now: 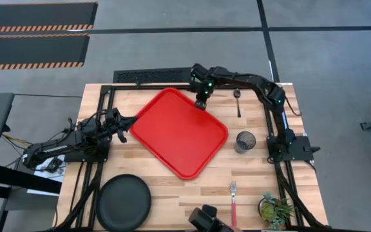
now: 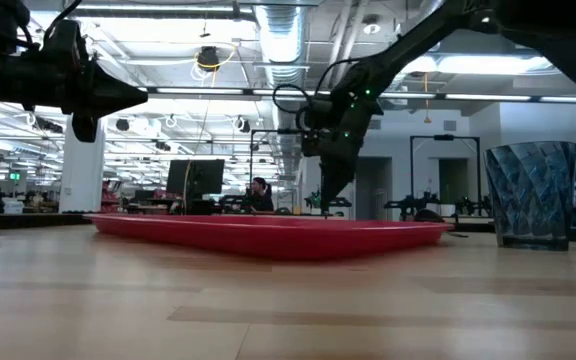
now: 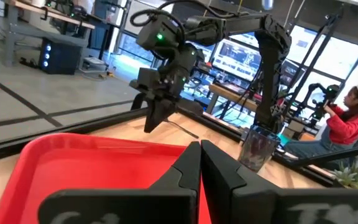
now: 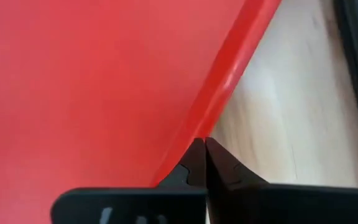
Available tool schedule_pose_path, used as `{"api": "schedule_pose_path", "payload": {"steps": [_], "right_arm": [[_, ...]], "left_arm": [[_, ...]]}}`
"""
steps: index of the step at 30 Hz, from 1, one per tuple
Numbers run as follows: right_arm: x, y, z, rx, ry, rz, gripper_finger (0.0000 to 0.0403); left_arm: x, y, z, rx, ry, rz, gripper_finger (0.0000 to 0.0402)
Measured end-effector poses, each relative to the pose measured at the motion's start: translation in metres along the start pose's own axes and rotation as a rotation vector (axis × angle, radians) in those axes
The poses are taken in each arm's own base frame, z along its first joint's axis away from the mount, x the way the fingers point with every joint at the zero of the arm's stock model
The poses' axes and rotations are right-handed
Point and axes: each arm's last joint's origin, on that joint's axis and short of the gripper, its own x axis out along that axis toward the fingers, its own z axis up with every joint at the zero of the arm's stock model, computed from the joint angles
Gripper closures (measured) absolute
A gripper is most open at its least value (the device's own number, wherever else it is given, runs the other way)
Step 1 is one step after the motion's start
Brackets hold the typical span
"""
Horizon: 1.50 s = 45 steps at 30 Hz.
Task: Pick and place plate/cup/fork/spoon on tray
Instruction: Prepare the red tray in the middle of the table
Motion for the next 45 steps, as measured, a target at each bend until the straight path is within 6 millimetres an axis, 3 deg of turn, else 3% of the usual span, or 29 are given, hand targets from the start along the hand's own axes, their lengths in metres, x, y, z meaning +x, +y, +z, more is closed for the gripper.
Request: {"api": "schedule_pose_path", "payload": {"steps": [5, 10, 14, 20, 24, 28, 33, 41, 45], "right_arm": [[-0.005, 0.014, 0.008, -0.037, -0.014, 0.039, 0.0387], [-0.017, 0.014, 0.009, 0.172, -0.024, 0.042, 0.0361], [-0.013, 0.002, 0.001, 0.321, 0.019, 0.038, 0.0305], [0.009, -0.006, -0.008, 0.368, 0.095, 0.053, 0.0202], [0.019, -0.011, -0.012, 0.373, 0.115, 0.054, 0.0175], [0.036, -0.013, -0.017, 0.392, 0.161, 0.057, 0.0188], [0.039, -0.013, -0.017, 0.375, 0.158, 0.064, 0.0232], [0.035, -0.016, -0.019, 0.317, 0.152, 0.084, 0.0372], [0.033, -0.018, -0.021, 0.236, 0.171, 0.093, 0.0374]], "left_arm": [[0.000, 0.000, 0.000, -0.010, -0.002, 0.003, 0.0401], [0.000, 0.000, 0.000, -0.010, -0.003, 0.006, 0.0401], [0.000, 0.000, 0.000, -0.010, -0.004, 0.007, 0.0401], [0.000, 0.000, 0.000, -0.016, -0.005, 0.008, 0.0401], [0.000, 0.000, 0.000, -0.033, -0.005, 0.008, 0.0401], [0.000, 0.000, 0.000, -0.037, -0.005, 0.008, 0.0401], [0.000, 0.000, 0.000, -0.039, -0.005, 0.008, 0.0401], [0.000, 0.000, 0.000, -0.039, -0.007, 0.012, 0.0401], [0.000, 0.000, 0.000, -0.039, -0.007, 0.012, 0.0401]]}}
